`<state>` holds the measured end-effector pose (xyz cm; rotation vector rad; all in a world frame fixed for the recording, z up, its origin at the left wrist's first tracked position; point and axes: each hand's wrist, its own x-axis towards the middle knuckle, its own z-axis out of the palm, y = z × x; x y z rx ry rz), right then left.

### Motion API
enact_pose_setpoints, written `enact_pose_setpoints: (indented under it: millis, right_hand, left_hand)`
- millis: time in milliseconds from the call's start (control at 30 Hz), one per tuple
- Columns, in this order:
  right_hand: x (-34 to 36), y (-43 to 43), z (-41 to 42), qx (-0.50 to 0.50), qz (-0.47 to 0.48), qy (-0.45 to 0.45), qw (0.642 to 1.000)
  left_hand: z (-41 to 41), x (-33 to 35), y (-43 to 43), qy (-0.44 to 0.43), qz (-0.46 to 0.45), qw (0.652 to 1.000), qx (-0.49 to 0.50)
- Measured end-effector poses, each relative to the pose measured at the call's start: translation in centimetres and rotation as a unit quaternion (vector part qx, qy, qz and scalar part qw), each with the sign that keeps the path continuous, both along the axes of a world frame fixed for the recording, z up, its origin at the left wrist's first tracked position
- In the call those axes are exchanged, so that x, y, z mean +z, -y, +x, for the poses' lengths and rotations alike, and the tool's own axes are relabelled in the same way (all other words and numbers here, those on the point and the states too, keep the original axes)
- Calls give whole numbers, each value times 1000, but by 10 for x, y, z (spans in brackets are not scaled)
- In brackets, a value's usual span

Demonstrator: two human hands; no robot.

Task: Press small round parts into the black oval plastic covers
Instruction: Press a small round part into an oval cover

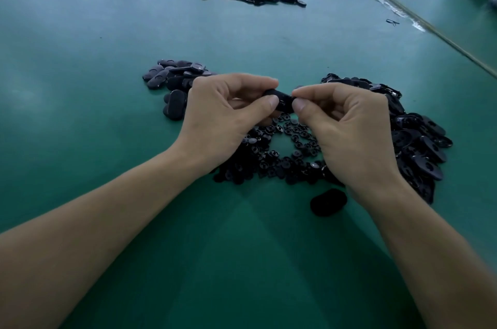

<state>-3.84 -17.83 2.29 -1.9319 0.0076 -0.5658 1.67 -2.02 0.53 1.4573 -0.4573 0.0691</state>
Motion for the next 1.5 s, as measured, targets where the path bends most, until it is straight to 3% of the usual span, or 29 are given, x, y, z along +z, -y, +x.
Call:
enact_pose_setpoints:
  millis: [800, 1133, 1333, 1500]
  right_hand:
    - [-8, -13, -1, -27, -18, 4, 999]
    - [-9, -15, 0, 6, 0, -19, 1000]
    - [-8, -11, -1, -20, -46, -7, 999]
    - [-6, -7, -1, -7, -20, -13, 1000]
  left_hand:
    - [-5, 2, 1, 56, 88, 995, 9]
    - [0, 1, -1, 59, 89, 994, 32]
    - [-1, 2, -1, 47, 82, 996, 3]
    - [-1, 2, -3, 42, 77, 996, -6]
